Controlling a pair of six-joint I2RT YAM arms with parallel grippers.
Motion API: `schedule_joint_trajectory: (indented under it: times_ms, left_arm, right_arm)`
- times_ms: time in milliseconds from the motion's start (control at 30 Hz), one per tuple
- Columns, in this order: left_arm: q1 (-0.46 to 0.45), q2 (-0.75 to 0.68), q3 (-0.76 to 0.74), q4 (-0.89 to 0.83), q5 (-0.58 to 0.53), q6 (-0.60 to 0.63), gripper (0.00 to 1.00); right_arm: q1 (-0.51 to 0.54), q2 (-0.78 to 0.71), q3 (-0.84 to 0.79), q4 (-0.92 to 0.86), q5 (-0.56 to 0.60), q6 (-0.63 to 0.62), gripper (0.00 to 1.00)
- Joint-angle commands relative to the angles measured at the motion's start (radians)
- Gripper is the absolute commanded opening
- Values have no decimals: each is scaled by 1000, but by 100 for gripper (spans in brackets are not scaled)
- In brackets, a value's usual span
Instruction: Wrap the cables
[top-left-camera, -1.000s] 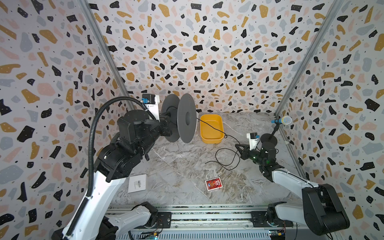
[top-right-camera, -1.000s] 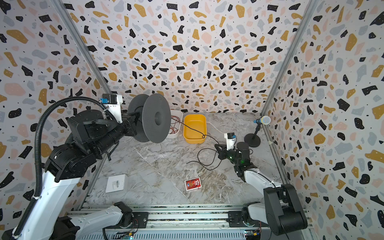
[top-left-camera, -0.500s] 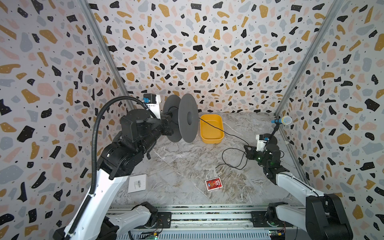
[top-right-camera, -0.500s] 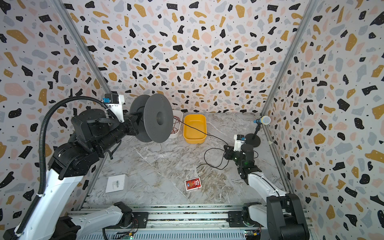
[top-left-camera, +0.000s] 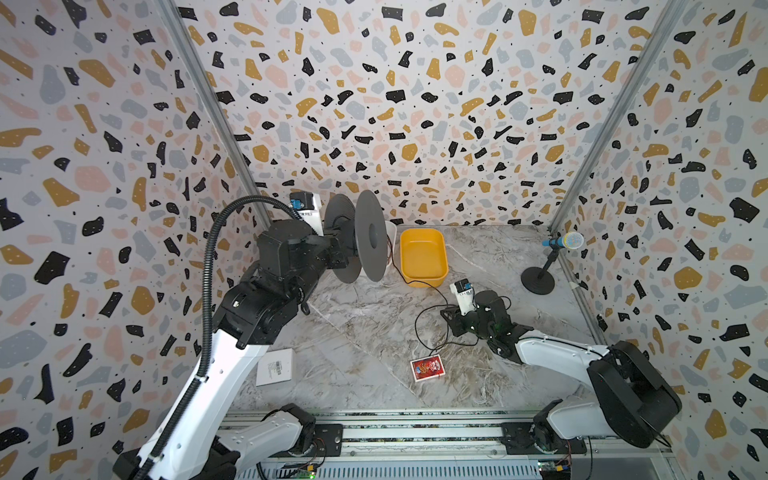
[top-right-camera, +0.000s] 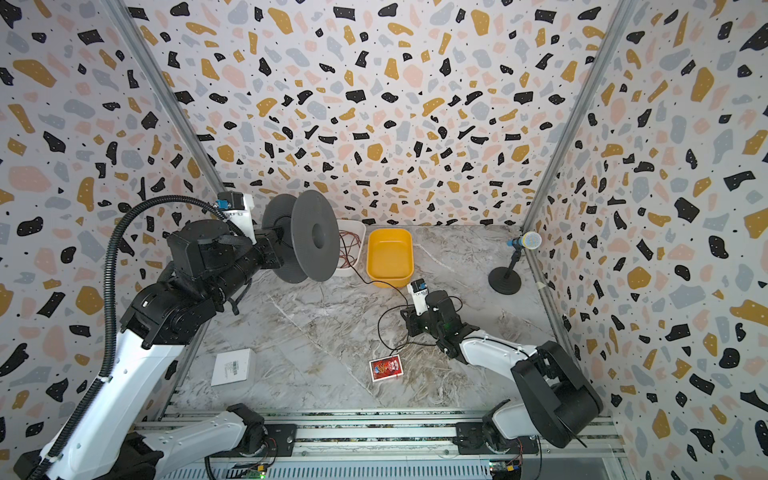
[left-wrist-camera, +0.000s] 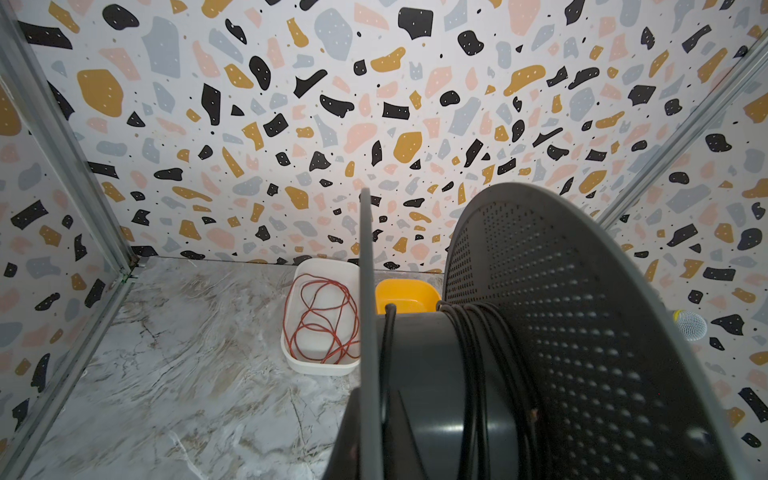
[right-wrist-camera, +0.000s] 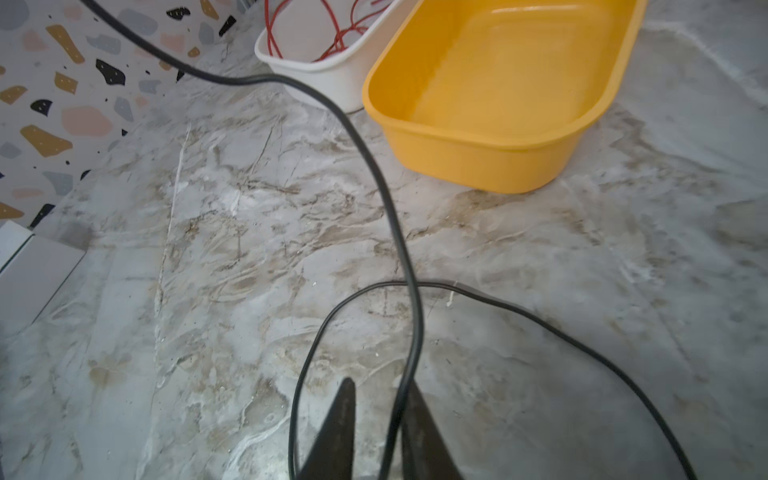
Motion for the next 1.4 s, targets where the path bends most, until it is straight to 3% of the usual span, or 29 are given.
schedule_joint_trajectory:
  times_ms: [0,100,400,633,900,1000,1200,1267,1367]
  left_arm:
    - [3,-47,-6,124,18,11,0]
    - [3,-53,-9,109,37,15,0]
    - [3,-93,-38,111,64,8,0]
    - [4,-95,-56,113,98,-8,0]
    - [3,-95,-56,118,121,-22,0]
    - [4,-96,-60,117,125,-22,0]
    - [3,-96,-56,109,120,-18,0]
    - [4,-93,-51,102,116,-13,0]
    - [4,-88,-57,102,97,-3,0]
  right_arm:
    - [12,16,52,-17,-19,-36,34]
    - [20,21,77,-18,-25,-38,48]
    - [93,5,151,50,-8,-93,77]
    - [158,42,164,300,-30,-148,84]
    - [165,236,259,567,-77,-143,84]
    - [169,296,297,617,-85,-132,82]
    - [180,412,356,705,-110,-82,67]
    - [196,434,363,715,-96,-77,53]
    - [223,446,365,699,-69,-68,16]
